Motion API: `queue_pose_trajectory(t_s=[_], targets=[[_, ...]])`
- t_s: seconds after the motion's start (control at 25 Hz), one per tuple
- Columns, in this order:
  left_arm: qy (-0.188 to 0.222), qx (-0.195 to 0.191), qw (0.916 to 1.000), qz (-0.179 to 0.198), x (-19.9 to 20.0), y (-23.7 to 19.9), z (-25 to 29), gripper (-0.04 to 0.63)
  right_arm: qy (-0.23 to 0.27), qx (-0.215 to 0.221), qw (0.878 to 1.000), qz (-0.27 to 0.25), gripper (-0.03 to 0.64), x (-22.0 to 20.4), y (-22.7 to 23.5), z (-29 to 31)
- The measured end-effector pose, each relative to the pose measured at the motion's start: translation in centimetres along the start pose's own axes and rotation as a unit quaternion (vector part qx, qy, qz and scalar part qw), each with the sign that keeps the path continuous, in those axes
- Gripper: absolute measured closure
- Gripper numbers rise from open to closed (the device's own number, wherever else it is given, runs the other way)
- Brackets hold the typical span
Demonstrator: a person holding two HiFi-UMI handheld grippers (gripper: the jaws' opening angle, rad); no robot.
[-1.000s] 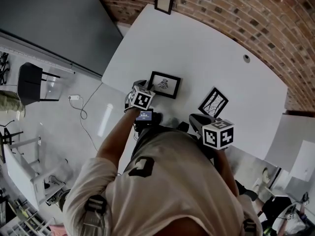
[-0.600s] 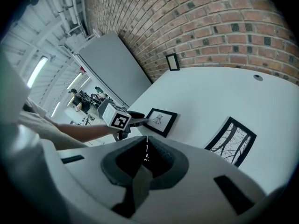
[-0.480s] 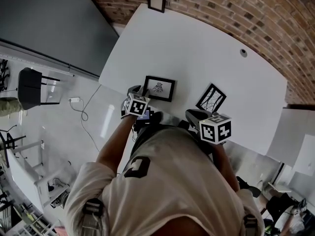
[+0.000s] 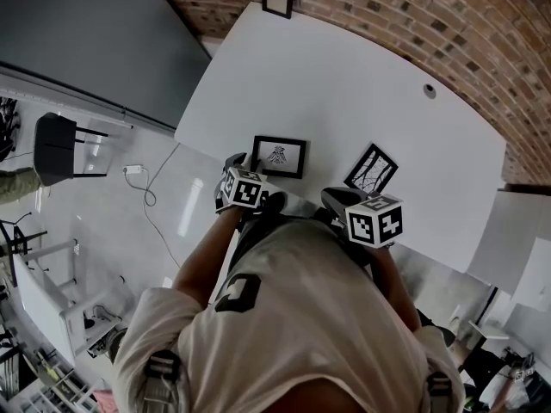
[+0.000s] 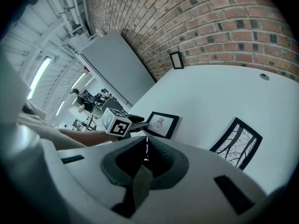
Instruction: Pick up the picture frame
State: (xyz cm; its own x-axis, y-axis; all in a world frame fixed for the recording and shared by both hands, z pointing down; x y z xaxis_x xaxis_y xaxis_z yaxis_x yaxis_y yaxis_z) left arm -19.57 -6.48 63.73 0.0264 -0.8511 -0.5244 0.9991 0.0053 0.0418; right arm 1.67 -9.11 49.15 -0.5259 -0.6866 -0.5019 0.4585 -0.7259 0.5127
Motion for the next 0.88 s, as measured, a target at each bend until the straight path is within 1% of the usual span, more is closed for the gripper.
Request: queue_pose_trajectory(t_s=[0.08, 0.16, 0.2, 0.24, 0.28, 0.4, 0.48, 0.56, 0.72, 0.88], targets=[[0.007, 0.014, 0.9997, -0.019, 0.0, -0.3, -0.4, 0.408, -0.001, 0.001, 1.0, 0.0, 0.611, 0.0, 0.1, 0.0], [0.016, 0.018, 0.998, -0.059, -0.1, -0.8, -0.8, 0.385, -0.002, 0.003, 1.0, 0.003, 0.611, -0.2, 0.3, -0.2], [0.017, 0.015, 0.9964, -0.082, -0.3, -0.9, -0.9, 0.35, -0.002, 0.004, 1.0, 0.007, 0.611, -0.4, 0.5, -0.2], [0.015, 0.011, 0.9945, -0.103, -0.6, -1.0, -0.9, 0.292, -0.002, 0.005, 1.0, 0.012, 0.611, -0.5, 0.6, -0.3], [0.011, 0.006, 0.9923, -0.123, -0.8, -1.1, -0.7, 0.264, -0.002, 0.006, 1.0, 0.015, 0.611, -0.6, 0.7, -0.3], [-0.001, -0.004, 0.9835, -0.181, -1.4, -1.6, -0.4, 0.238, -0.002, 0.005, 1.0, 0.008, 0.611, -0.5, 0.4, -0.2], [-0.004, -0.007, 0.9778, -0.209, -1.8, -1.9, -0.2, 0.23, -0.006, 0.003, 1.0, -0.004, 0.611, -0.6, 0.0, -0.1], [-0.002, -0.01, 0.9751, -0.222, -1.9, -2.0, -0.1, 0.227, -0.009, 0.003, 1.0, -0.009, 0.611, -0.7, -0.1, -0.1], [0.006, -0.005, 0.975, -0.222, -1.9, -2.1, -0.1, 0.227, -0.011, 0.004, 1.0, -0.007, 0.611, -0.8, -0.1, -0.1], [0.001, 0.004, 0.9713, -0.238, -2.4, -2.1, -0.4, 0.224, -0.014, 0.005, 1.0, -0.008, 0.611, -1.0, -0.2, -0.1]])
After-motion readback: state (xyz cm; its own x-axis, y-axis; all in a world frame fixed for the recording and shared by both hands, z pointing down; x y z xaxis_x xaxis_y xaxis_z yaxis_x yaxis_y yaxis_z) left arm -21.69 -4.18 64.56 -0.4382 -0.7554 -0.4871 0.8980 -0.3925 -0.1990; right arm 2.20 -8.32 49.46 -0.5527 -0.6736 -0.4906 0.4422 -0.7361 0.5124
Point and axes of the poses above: the fingertips, and each gripper's own axes: z forward along the fingers, y to its right, x out of its top, the point moved 2 cm from there along -z, backward along the fingers, and after that the axes turned 3 degrees about -x, right-handed, at the moved point
